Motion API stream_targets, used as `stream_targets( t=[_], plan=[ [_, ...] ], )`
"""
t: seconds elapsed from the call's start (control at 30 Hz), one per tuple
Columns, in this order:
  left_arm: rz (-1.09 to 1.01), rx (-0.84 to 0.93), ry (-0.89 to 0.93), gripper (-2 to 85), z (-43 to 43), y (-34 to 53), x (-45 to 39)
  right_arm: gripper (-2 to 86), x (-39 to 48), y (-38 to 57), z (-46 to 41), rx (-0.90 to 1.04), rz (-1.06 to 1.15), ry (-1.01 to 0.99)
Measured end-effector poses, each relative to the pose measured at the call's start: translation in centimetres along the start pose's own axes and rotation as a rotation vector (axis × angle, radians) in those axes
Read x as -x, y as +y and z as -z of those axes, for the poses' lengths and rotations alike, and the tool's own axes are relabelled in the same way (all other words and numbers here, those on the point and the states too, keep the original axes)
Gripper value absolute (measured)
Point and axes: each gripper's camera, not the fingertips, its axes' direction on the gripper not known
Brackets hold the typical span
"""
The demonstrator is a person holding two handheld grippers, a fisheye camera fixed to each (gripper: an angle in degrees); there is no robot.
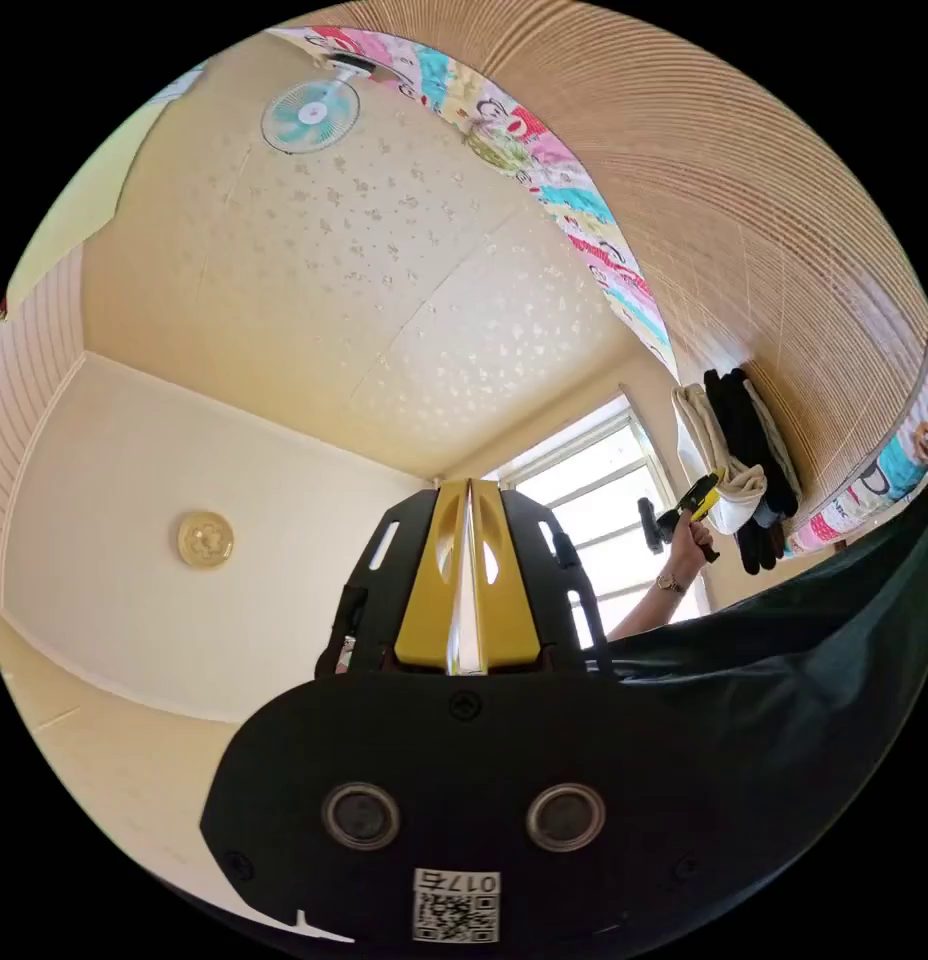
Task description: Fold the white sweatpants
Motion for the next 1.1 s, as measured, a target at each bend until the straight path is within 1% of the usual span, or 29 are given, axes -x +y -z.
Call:
stream_targets(
  t=[0.03, 0.07, 0.1, 0.13, 0.17, 0.2, 0.23, 0.27, 0.3, 0.37, 0.43, 0.47, 0.53, 0.57, 0.6, 0.67, 0.7, 0.73, 0.77, 0.83, 0.87, 0.9, 0.93, 0.97, 1.0, 1.03, 1.07, 1.1],
  plan=[
    [0.113, -0.019, 0.093, 10.0, 0.3, 0.3, 1.6, 0.3, 1.4, 1.3, 3.2, -0.067, 0.044, 0.004],
    [0.253, -0.045, 0.234, 8.7, 0.6, 0.9, 3.9, 0.3, 2.2, 2.0, 4.7, -0.1, 0.065, 0.01],
    [0.316, -0.061, 0.324, 8.0, 0.8, 1.4, 5.1, 0.3, 3.5, 3.3, 7.6, -0.167, 0.105, 0.026],
    [0.395, -0.096, 0.49, 7.0, 0.9, 2.1, 7.2, 0.3, 4.7, 4.4, 10.1, -0.227, 0.135, 0.035],
    [0.406, -0.14, 0.624, 6.3, 1.4, 2.6, 8.8, 0.3, 5.1, 4.9, 11.2, -0.254, 0.149, 0.035],
    [0.396, -0.17, 0.676, 6.2, 2.0, 2.7, 9.4, 0.3, 5.9, 5.5, 13.0, -0.302, 0.175, 0.023],
    [0.351, -0.243, 0.735, 5.9, 3.7, 3.0, 10.2, 0.3, 6.5, 5.7, 14.3, -0.336, 0.195, 0.004],
    [0.283, -0.313, 0.746, 5.6, 6.1, 3.3, 10.3, 0.3, 6.8, 5.6, 14.7, -0.346, 0.202, -0.005],
    [0.246, -0.338, 0.743, 5.5, 7.4, 3.3, 10.1, 0.3, 7.3, 4.9, 15.0, -0.344, 0.211, -0.013],
    [0.118, -0.425, 0.751, 5.1, 12.8, 3.7, 9.0, 0.3, 7.9, 2.8, 14.1, -0.294, 0.202, 0.008],
    [0.01, -0.478, 0.759, 4.9, 16.7, 3.9, 7.1, 0.4, 8.3, -1.2, 11.0, -0.158, 0.162, 0.052],
    [-0.045, -0.522, 0.757, 4.6, 19.2, 4.2, 5.4, 0.5, 8.4, -2.2, 10.0, -0.119, 0.157, 0.059],
    [-0.09, -0.589, 0.769, 4.2, 22.1, 4.8, 2.8, 0.7, 8.6, -6.2, 5.5, 0.036, 0.153, 0.083],
    [-0.116, -0.644, 0.8, 4.1, 23.9, 5.5, 1.3, 0.8, 8.7, -7.1, 4.3, 0.074, 0.155, 0.091],
    [-0.134, -0.674, 0.818, 4.1, 24.7, 5.9, 0.6, 0.9, 8.6, -8.7, 1.8, 0.152, 0.16, 0.112],
    [-0.206, -0.781, 0.908, 4.1, 27.8, 7.8, -2.0, 1.3, 8.3, -10.4, -2.0, 0.268, 0.168, 0.159],
    [-0.229, -0.803, 0.94, 4.1, 28.5, 8.3, -2.6, 1.6, 7.6, -11.2, -4.4, 0.345, 0.163, 0.21],
    [-0.29, -0.84, 1.002, 4.1, 29.8, 9.3, -3.7, 2.2, 6.4, -11.8, -6.7, 0.421, 0.148, 0.275],
    [-0.368, -0.869, 1.055, 4.1, 31.0, 10.2, -4.8, 2.4, 5.8, -12.1, -7.7, 0.455, 0.139, 0.308],
    [-0.483, -0.898, 1.14, 4.2, 32.6, 11.4, -6.1, 5.5, 2.3, -12.8, -11.1, 0.569, 0.096, 0.427],
    [-0.561, -0.907, 1.202, 4.1, 33.4, 12.1, -6.9, 6.8, 1.2, -13.0, -11.7, 0.595, 0.083, 0.447],
    [-0.601, -0.909, 1.232, 4.1, 33.8, 12.4, -7.3, 10.1, -1.1, -13.5, -12.8, 0.641, 0.048, 0.465],
    [-0.684, -0.907, 1.282, 4.1, 34.4, 13.0, -8.2, 13.9, -3.4, -14.0, -13.4, 0.665, 0.009, 0.444],
    [-0.766, -0.897, 1.329, 4.2, 34.8, 13.4, -9.4, 15.4, -4.6, -14.3, -13.5, 0.667, -0.012, 0.42],
    [-0.808, -0.886, 1.353, 4.2, 34.9, 13.6, -10.0, 18.4, -6.8, -14.6, -13.7, 0.664, -0.047, 0.36],
    [-0.892, -0.858, 1.401, 4.2, 35.0, 13.9, -11.6, 20.0, -8.8, -14.7, -14.1, 0.683, -0.074, 0.294],
    [-0.969, -0.837, 1.454, 4.1, 34.8, 14.3, -13.3, 20.8, -9.9, -14.6, -14.5, 0.706, -0.094, 0.282],
    [-1.004, -0.825, 1.48, 4.1, 34.7, 14.4, -14.2, 20.8, -11.5, -14.4, -15.0, 0.747, -0.097, 0.287]
  ],
)
